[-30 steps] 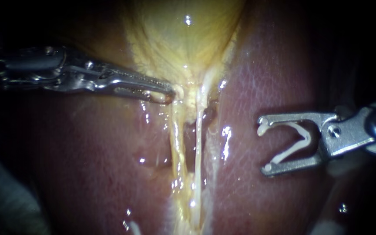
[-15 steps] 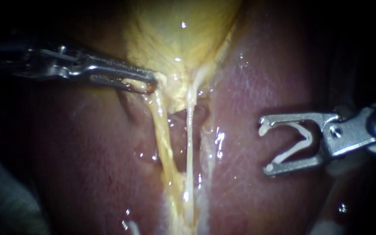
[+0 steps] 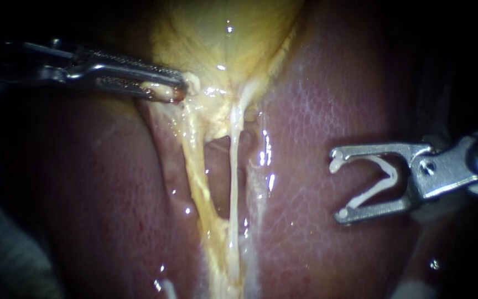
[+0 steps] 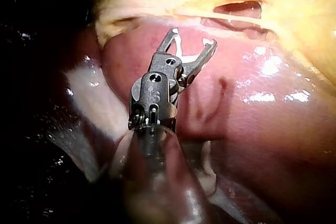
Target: Grabbing gallbladder
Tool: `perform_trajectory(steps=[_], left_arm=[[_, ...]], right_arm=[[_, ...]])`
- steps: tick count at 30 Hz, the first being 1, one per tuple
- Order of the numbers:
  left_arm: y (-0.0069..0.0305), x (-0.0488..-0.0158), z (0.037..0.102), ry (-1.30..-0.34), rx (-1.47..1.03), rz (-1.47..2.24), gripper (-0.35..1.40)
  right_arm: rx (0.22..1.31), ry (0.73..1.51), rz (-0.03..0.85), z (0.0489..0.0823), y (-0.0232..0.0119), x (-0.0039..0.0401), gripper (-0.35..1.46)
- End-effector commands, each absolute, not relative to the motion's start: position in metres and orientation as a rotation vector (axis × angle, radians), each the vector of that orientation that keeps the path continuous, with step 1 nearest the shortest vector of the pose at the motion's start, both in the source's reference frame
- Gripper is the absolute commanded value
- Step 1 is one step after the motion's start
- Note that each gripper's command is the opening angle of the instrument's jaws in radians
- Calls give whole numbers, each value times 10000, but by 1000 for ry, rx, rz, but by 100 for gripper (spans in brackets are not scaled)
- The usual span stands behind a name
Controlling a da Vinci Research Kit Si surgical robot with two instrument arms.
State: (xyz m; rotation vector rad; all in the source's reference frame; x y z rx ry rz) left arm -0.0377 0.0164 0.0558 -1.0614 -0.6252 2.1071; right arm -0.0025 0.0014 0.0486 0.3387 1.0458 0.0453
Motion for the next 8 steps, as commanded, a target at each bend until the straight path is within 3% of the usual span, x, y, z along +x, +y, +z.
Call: perform_trajectory(steps=[1,8], left_arm=[[164,-377,558,-625,-1061,2108,-35],[166,-377,560,-624,-1061,2108,-35]], right_arm=[[339,1046,45,486,14,-25,47],[339,1046,45,486,14,-25,47]])
